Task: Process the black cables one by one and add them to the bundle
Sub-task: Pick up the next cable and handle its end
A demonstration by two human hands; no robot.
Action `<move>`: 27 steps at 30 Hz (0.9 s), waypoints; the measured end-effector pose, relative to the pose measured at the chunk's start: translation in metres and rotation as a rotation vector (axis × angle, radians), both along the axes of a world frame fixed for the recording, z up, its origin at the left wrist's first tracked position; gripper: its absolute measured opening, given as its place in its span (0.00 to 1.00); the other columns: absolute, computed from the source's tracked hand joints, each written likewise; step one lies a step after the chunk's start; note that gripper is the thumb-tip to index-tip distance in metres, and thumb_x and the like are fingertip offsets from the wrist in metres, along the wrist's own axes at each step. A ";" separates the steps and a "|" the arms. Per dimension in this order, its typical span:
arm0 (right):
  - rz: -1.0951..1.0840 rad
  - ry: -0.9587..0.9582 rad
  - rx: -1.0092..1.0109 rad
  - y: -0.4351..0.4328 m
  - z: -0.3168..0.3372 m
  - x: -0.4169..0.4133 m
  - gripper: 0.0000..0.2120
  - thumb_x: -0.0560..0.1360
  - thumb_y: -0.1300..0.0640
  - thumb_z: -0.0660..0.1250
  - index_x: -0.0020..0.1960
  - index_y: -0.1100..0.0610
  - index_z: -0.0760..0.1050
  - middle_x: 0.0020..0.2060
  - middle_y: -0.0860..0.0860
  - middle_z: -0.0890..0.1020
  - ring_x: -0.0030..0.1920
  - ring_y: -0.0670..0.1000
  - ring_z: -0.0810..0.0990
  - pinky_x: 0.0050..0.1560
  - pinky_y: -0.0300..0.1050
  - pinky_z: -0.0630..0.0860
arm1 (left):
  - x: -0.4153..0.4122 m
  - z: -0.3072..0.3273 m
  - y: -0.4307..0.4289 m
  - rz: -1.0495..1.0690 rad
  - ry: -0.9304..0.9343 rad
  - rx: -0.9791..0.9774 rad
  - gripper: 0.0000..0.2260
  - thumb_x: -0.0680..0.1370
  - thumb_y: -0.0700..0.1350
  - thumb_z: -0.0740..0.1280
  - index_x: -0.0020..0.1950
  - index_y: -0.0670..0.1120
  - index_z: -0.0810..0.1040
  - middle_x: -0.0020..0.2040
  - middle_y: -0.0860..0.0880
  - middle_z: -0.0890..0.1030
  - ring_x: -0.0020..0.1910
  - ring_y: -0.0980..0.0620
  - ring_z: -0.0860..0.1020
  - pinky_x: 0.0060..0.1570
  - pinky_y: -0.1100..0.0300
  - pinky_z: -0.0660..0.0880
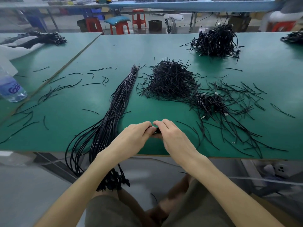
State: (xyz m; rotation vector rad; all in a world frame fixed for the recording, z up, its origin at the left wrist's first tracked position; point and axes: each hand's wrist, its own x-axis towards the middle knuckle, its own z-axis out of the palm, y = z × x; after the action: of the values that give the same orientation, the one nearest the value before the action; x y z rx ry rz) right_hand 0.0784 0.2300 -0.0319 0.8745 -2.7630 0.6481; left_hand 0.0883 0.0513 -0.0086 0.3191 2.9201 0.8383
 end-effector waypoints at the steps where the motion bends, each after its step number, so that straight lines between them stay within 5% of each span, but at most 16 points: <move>1: -0.005 0.012 0.047 0.001 -0.001 0.000 0.28 0.76 0.74 0.64 0.74 0.61 0.67 0.57 0.54 0.74 0.58 0.54 0.74 0.52 0.48 0.78 | -0.001 -0.001 -0.001 0.007 -0.005 0.021 0.17 0.86 0.56 0.56 0.47 0.47 0.74 0.36 0.48 0.77 0.32 0.49 0.71 0.35 0.51 0.70; 5: -0.010 0.061 0.178 0.001 -0.001 0.002 0.33 0.73 0.75 0.60 0.78 0.64 0.61 0.61 0.56 0.72 0.61 0.55 0.73 0.55 0.44 0.76 | -0.002 -0.003 -0.002 -0.007 -0.026 0.077 0.17 0.86 0.54 0.57 0.49 0.45 0.78 0.36 0.45 0.77 0.29 0.55 0.66 0.31 0.57 0.65; 10: 0.003 0.158 0.186 0.003 0.002 0.003 0.21 0.71 0.74 0.62 0.61 0.60 0.75 0.52 0.54 0.75 0.54 0.55 0.74 0.52 0.47 0.76 | -0.003 0.006 -0.001 -0.047 -0.128 0.098 0.22 0.86 0.56 0.55 0.45 0.42 0.79 0.32 0.49 0.74 0.29 0.54 0.66 0.33 0.58 0.66; 13: 0.020 0.277 0.102 0.004 0.001 0.005 0.19 0.65 0.78 0.69 0.55 0.66 0.79 0.43 0.56 0.78 0.43 0.58 0.78 0.44 0.50 0.80 | -0.003 0.017 -0.004 -0.078 -0.300 0.253 0.29 0.85 0.60 0.51 0.48 0.39 0.81 0.33 0.46 0.74 0.29 0.49 0.68 0.30 0.60 0.68; 16: 0.049 0.384 0.059 0.002 0.000 0.002 0.17 0.67 0.78 0.70 0.53 0.67 0.79 0.40 0.56 0.78 0.41 0.58 0.77 0.42 0.51 0.79 | 0.002 0.022 -0.004 -0.091 -0.461 0.473 0.25 0.86 0.60 0.51 0.43 0.47 0.78 0.35 0.45 0.66 0.30 0.49 0.64 0.30 0.58 0.64; 19: 0.030 0.418 0.053 0.000 -0.001 -0.003 0.17 0.72 0.73 0.70 0.60 0.64 0.80 0.44 0.55 0.80 0.45 0.57 0.78 0.48 0.51 0.78 | 0.002 0.015 0.001 -0.005 -0.491 0.553 0.21 0.86 0.60 0.51 0.42 0.48 0.69 0.33 0.52 0.59 0.29 0.52 0.56 0.27 0.61 0.56; 23: -0.191 0.460 0.124 0.003 -0.005 -0.006 0.26 0.77 0.60 0.72 0.73 0.60 0.72 0.58 0.53 0.79 0.61 0.57 0.75 0.64 0.53 0.67 | -0.008 0.002 0.007 0.196 -0.331 0.542 0.19 0.87 0.54 0.51 0.41 0.47 0.66 0.29 0.53 0.61 0.23 0.55 0.57 0.23 0.63 0.56; 27: -0.417 0.360 -0.005 0.020 0.000 -0.015 0.28 0.76 0.56 0.73 0.72 0.61 0.69 0.64 0.57 0.74 0.65 0.59 0.70 0.67 0.56 0.63 | -0.013 -0.006 -0.006 0.453 -0.226 0.750 0.18 0.87 0.54 0.52 0.42 0.47 0.69 0.27 0.56 0.64 0.23 0.56 0.59 0.22 0.63 0.57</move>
State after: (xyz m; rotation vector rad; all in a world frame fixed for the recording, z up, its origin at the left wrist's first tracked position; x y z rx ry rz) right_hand 0.0633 0.2502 -0.0321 0.3462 -2.4951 0.3772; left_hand 0.0756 0.0455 -0.0141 -0.3952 2.3747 1.8732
